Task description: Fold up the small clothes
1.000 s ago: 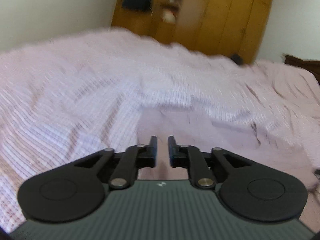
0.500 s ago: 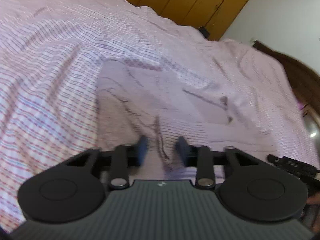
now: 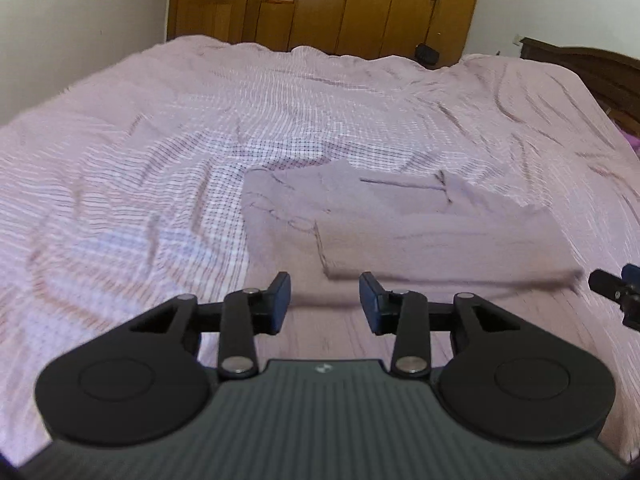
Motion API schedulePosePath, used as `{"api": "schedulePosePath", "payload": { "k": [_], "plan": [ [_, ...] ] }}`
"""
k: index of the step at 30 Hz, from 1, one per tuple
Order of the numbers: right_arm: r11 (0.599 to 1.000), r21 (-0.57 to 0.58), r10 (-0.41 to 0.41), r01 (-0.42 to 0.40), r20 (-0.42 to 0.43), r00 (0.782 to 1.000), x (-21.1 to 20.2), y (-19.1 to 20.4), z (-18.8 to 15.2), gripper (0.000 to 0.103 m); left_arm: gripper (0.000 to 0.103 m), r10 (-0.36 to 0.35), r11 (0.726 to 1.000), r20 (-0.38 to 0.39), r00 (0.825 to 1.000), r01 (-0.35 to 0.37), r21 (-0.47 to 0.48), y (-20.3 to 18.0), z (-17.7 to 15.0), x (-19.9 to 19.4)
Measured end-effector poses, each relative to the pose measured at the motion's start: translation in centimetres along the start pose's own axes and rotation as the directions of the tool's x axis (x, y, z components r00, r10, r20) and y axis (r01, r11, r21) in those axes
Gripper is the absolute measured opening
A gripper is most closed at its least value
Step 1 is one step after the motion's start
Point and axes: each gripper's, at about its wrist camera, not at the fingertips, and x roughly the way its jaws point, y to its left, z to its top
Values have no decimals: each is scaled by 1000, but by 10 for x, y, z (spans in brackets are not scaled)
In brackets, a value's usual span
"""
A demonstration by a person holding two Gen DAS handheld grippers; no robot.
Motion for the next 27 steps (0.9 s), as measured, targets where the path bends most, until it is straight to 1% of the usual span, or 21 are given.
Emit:
{"api": "schedulePosePath", "payload": {
  "k": [2,4,7,10,13,17,20,22,25,26,27],
  "plan": [
    [1000,3,24,-24,22,999,-30,3,-2,75,40,4,1000,11,1000,-4,-7,-3,-4,-26],
    [999,-18,40,-39,55,998,-58,7,-6,75,41,14,1000,33,999,-13,-21,-3,-10,-53],
    [999,-25,42,-40,81,996,-95,9,-12,75,46,21,1000,65,998,-21,-10,-5,-17,-85],
    [999,6,53,-54,88,995,-124,6,-19,75,47,40,999,94,995,-41,9,-7,-25,-113],
    [999,13,47,-48,85,995,-144,1,-29,75,47,53,998,111,992,-55,11,-5,-34,-130],
    [1000,17,19,-20,66,998,-144,-12,-49,76,47,70,997,127,989,-72,12,9,-52,-142],
    [997,71,-15,13,27,1000,-130,-29,-68,76,47,81,997,121,989,-79,-19,28,-71,-141],
    [995,98,-18,16,27,999,-126,-38,-84,76,47,82,996,111,990,-76,-55,42,-84,-133],
    [992,116,-52,49,20,998,-115,-51,-108,76,47,49,992,97,994,-38,-120,61,-108,-115],
    [990,125,-72,69,22,997,-110,-56,-114,77,47,46,989,78,996,-34,-147,66,-115,-107],
    [984,146,-106,101,25,994,-103,-63,-120,78,47,56,983,39,998,-48,-178,72,-121,-96]
  ]
}}
